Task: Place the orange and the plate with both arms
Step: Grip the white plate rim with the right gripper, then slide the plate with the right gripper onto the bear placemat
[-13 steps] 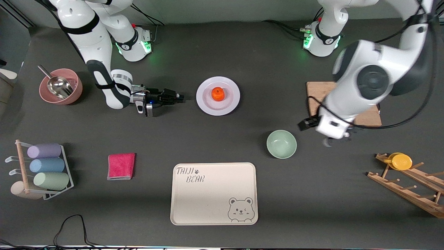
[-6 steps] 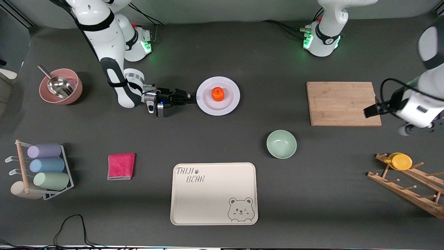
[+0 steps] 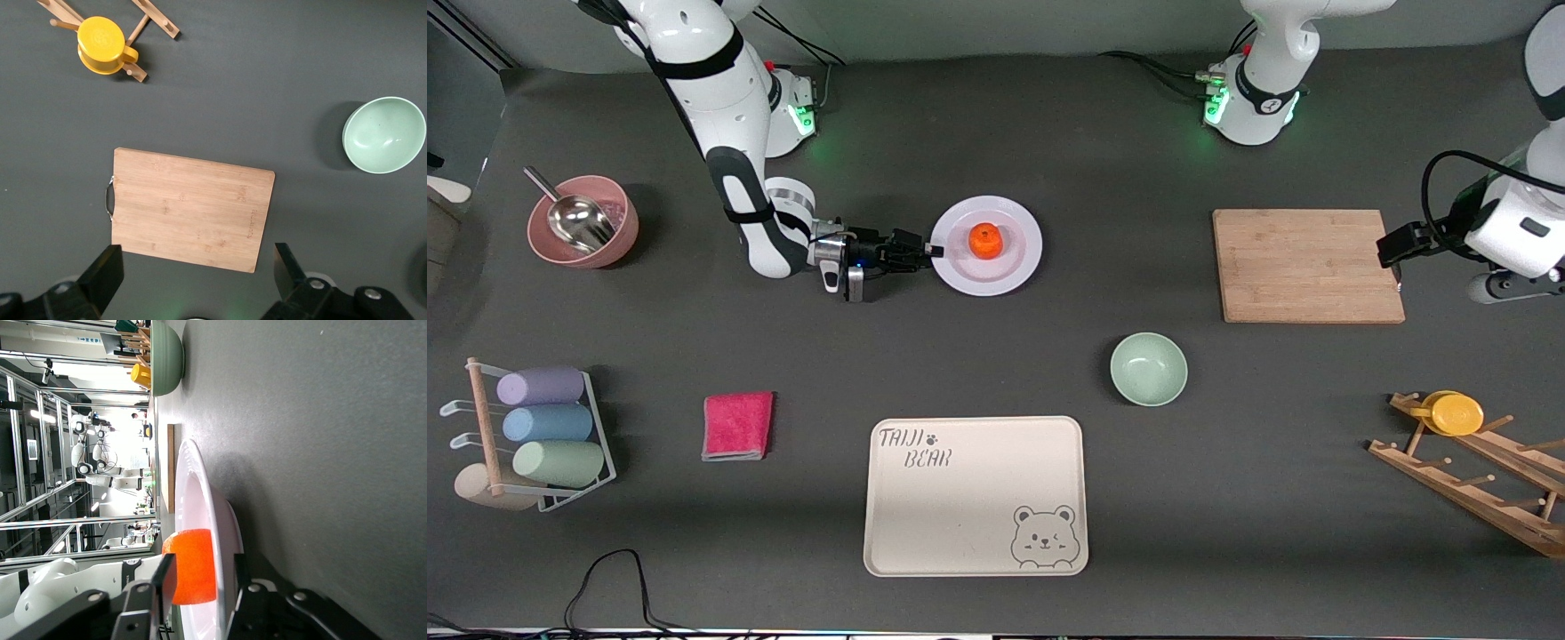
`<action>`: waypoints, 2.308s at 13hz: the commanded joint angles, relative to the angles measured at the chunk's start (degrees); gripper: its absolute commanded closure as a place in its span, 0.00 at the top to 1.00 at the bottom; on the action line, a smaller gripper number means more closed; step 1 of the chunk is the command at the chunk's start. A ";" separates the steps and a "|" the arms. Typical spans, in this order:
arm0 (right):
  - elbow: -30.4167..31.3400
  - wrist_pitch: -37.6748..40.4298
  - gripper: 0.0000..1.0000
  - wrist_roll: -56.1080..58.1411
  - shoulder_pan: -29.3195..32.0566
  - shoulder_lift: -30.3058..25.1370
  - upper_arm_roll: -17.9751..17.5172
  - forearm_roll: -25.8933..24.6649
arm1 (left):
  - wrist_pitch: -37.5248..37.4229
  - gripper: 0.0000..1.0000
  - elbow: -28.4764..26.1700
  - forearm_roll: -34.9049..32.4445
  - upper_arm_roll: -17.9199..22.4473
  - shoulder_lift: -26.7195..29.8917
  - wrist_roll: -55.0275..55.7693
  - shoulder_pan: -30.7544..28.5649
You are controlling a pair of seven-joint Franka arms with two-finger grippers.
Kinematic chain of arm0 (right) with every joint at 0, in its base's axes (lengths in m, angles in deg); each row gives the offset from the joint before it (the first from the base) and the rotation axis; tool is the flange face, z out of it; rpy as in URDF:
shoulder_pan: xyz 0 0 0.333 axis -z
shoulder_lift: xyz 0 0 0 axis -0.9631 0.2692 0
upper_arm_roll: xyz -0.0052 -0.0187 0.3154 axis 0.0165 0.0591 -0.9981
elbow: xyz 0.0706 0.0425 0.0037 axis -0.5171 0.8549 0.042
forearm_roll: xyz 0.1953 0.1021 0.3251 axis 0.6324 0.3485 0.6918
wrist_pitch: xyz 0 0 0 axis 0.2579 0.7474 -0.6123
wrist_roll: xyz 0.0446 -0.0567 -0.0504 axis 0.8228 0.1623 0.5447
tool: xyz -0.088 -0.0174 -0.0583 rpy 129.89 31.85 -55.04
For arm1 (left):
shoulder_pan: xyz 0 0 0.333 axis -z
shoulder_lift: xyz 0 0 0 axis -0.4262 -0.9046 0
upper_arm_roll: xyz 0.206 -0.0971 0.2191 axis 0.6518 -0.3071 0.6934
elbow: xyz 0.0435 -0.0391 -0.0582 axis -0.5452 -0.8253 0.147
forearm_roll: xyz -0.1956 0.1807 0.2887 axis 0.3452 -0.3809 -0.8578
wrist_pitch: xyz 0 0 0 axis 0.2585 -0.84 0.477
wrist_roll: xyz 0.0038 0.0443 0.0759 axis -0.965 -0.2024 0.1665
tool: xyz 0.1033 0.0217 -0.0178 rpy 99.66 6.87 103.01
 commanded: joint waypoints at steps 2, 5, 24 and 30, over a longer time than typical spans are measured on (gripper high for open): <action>-1.05 0.23 0.15 1.09 -0.79 1.02 -0.37 1.87 | -0.76 1.00 -1.47 -0.88 -2.75 1.86 -0.53 -2.09; -1.14 0.23 0.00 1.27 -0.79 0.93 -0.37 1.87 | -2.18 1.00 1.00 -0.71 -2.92 -0.25 0.08 -2.27; -17.63 4.10 0.00 -28.61 1.23 -7.34 8.41 -11.67 | -8.33 1.00 4.96 -0.09 -2.92 -0.52 0.09 -2.70; -39.49 4.36 0.00 -32.20 6.85 6.97 8.41 -11.58 | -8.86 1.00 4.96 -0.09 -2.92 -0.52 0.17 -2.70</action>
